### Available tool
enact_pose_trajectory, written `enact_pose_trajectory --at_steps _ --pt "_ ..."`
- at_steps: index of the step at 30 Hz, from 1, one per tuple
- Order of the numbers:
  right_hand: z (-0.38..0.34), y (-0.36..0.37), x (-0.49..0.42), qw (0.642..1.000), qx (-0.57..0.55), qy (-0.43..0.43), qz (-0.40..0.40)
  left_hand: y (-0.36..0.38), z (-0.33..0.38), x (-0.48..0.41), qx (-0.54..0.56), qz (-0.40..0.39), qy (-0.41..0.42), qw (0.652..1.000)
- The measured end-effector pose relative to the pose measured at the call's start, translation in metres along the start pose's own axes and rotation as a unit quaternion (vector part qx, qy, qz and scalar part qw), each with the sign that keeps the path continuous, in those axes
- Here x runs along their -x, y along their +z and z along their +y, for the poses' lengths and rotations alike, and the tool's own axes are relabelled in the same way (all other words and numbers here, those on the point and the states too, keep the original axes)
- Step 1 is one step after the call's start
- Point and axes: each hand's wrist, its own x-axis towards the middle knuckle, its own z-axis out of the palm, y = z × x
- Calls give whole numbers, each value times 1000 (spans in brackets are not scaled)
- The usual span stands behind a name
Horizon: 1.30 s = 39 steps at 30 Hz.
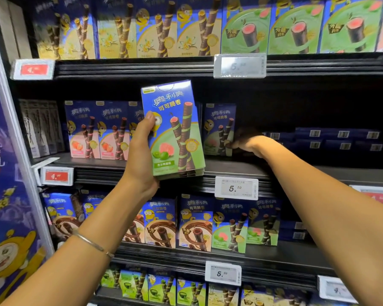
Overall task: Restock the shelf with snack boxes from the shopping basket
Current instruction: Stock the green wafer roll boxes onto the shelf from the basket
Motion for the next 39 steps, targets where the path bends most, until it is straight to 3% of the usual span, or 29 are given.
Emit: enact_pose_trajectory --at_steps 16,26,39 --pt "-6 -5 16 995 89 -44 3 11 -3 3 -17 -20 -6 1000" --pt "0 4 16 999 -18 -15 -24 13 -3 -1 -7 -22 -6 1000" --pt "-1 5 18 999 51 -16 3 11 -5 0 -19 -13 -13 1000"
